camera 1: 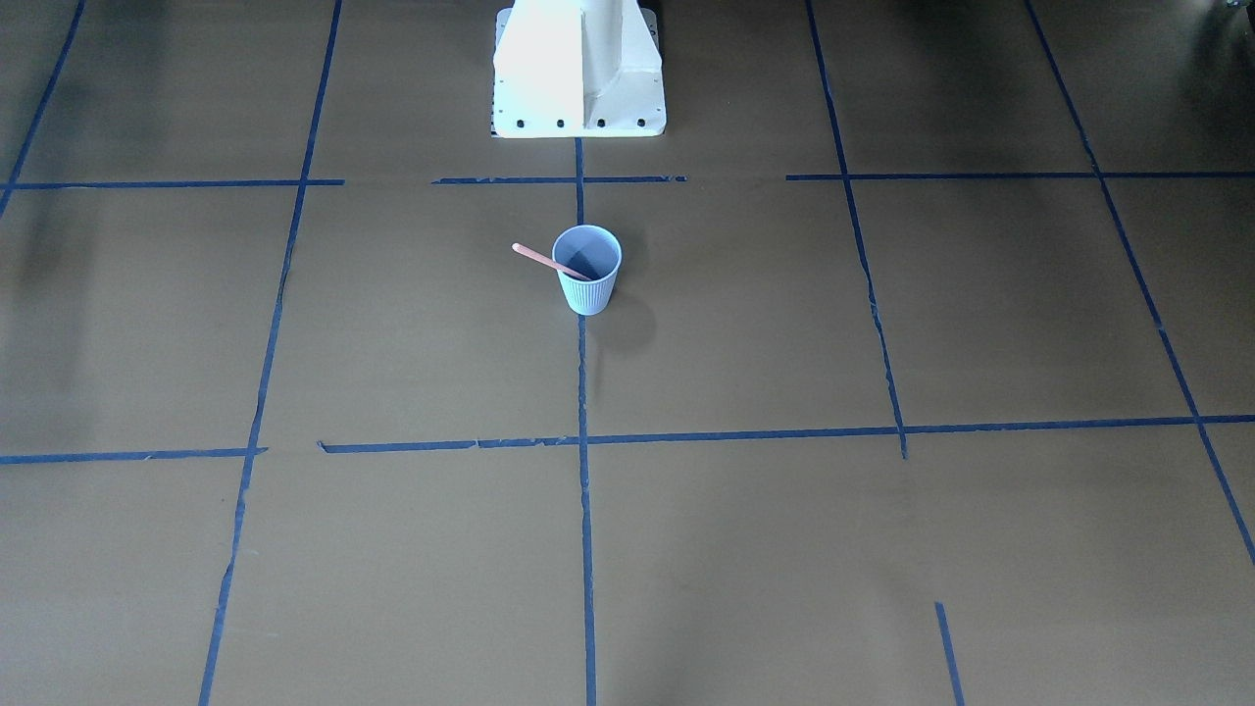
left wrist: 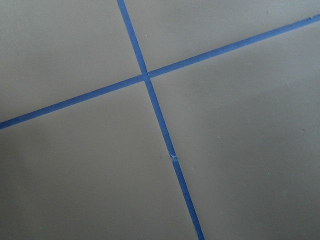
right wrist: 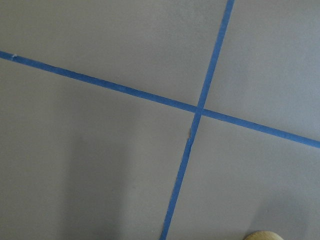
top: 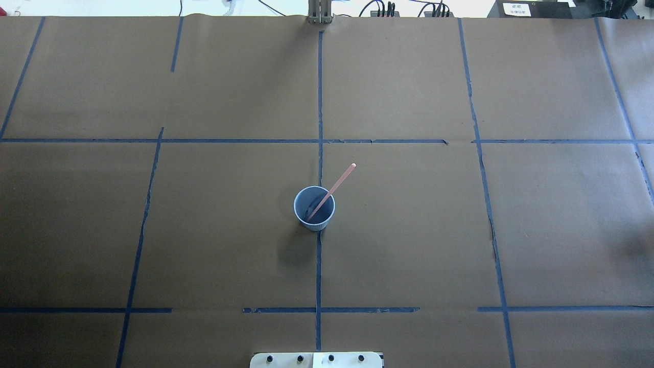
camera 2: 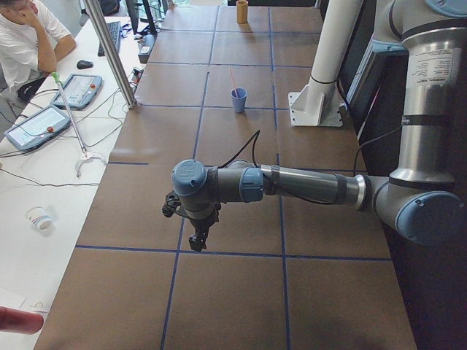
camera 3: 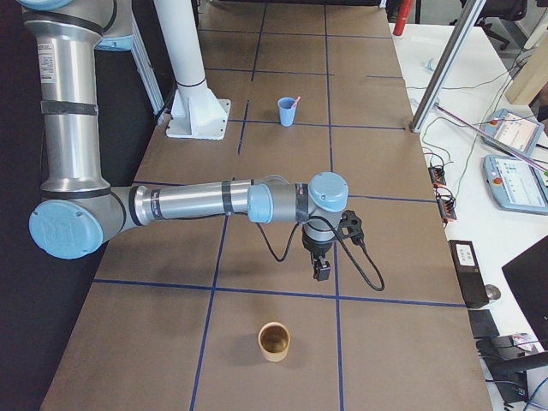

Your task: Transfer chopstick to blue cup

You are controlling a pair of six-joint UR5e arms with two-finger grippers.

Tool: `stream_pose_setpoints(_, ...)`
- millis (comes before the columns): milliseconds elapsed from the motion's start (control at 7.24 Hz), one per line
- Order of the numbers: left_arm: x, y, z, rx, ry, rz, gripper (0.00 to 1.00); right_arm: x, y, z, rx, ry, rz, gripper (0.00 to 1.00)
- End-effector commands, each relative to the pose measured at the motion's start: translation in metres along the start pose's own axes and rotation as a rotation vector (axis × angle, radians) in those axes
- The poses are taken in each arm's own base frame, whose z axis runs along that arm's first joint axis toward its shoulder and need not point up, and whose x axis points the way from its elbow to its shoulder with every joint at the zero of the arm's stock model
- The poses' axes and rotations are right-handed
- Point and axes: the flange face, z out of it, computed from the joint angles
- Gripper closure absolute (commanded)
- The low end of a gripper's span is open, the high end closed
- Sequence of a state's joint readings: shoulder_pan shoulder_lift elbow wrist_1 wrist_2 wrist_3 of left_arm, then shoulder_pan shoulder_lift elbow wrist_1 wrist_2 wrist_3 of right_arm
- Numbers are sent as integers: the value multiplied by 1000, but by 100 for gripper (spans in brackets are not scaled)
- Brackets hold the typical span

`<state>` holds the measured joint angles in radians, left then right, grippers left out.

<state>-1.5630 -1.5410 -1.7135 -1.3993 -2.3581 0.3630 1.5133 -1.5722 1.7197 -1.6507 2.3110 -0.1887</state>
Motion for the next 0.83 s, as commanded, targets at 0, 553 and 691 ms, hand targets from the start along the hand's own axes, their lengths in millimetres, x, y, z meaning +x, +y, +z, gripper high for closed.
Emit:
stream_pose_setpoints(0, 2, -6, -3, 7, -1, -6, 0, -7, 8, -4, 8, -21, -6, 0)
stream_pose_setpoints(553, 28, -8, -30, 54, -25, -25, 0, 9, 38, 19, -39, -22, 36, 0)
stream_pose_setpoints(691, 28, -8, -29, 52, -24, -24, 0, 7, 37, 17, -33, -27, 35, 0)
